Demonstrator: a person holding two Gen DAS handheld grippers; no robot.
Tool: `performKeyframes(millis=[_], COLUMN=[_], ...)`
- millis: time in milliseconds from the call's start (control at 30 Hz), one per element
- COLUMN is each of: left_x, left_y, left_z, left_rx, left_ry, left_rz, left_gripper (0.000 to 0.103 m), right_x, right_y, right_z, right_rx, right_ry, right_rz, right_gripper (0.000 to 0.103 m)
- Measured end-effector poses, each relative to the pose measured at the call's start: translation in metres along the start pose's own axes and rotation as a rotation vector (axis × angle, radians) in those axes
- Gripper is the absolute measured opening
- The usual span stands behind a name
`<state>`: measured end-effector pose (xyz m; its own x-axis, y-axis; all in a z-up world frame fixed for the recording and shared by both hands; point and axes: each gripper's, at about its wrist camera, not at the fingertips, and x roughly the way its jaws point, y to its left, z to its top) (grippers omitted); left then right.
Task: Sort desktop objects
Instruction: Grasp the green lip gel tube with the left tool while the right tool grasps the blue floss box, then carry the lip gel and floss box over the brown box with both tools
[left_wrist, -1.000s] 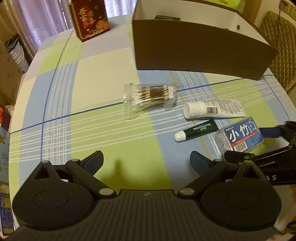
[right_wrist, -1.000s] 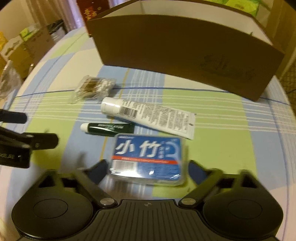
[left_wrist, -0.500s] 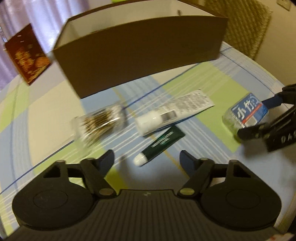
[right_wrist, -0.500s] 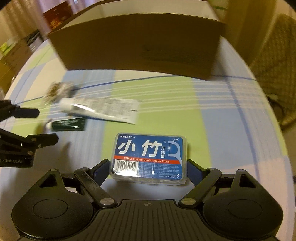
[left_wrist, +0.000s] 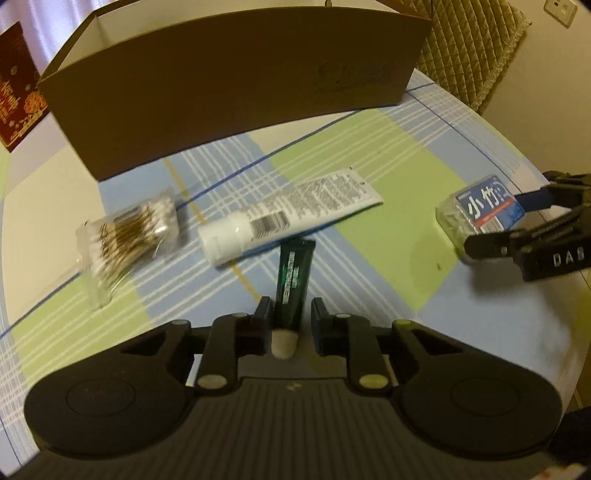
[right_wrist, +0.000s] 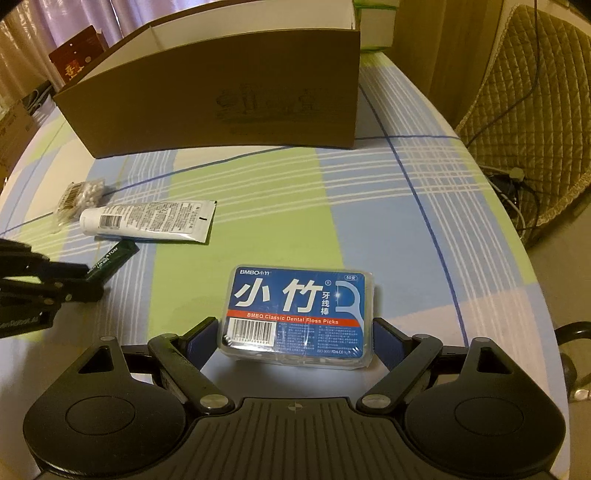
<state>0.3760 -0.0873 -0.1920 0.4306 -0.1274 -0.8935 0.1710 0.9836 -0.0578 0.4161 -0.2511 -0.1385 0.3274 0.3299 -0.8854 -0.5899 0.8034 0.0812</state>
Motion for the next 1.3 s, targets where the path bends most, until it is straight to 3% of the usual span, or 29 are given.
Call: performKeyframes(millis=[300,500,600,800,1067,1300], left_x=[0.002,-0.008,-0.014,-0.025,-0.057,-0.082], left_y=[-0.017,-0.012,-0.003,0.004,0.013,0.011], left_z=[0.001,-0.015,-0.023,-0.036,-0.032,-0.015], left_rx=[0.029,-0.056,-0.13,-0.204,-0.261,-0.269], left_ry=[0.003,0.018,0.035,0.067,-0.014,-0.102], left_rz=[0.038,0.056,0.014,0.009,0.012,0.012], left_gripper=[0.013,0.013,0.013,0.013,0.013,0.013], right_x=[0.001,0.001,-0.001,-0.008,-0.026,-0.043], right_y=[0.001,0.004,0.01,0.021,0.039,0.043], right_z=[-0.001,0.0,-0.001,-0.005,-0.002,0.007], right_rx=[0.003,-0.008,-0.057,-0.108,-0.129,-0.145], right_ry=[-0.008,-0.018,-0.014,0.012,-0.014,-0.063], right_rz=[-0.009,-0.024,-0.037,0.036,0.137,0.158], right_gripper=[0.085,0.085,0.084,0.084,0.083,0.083])
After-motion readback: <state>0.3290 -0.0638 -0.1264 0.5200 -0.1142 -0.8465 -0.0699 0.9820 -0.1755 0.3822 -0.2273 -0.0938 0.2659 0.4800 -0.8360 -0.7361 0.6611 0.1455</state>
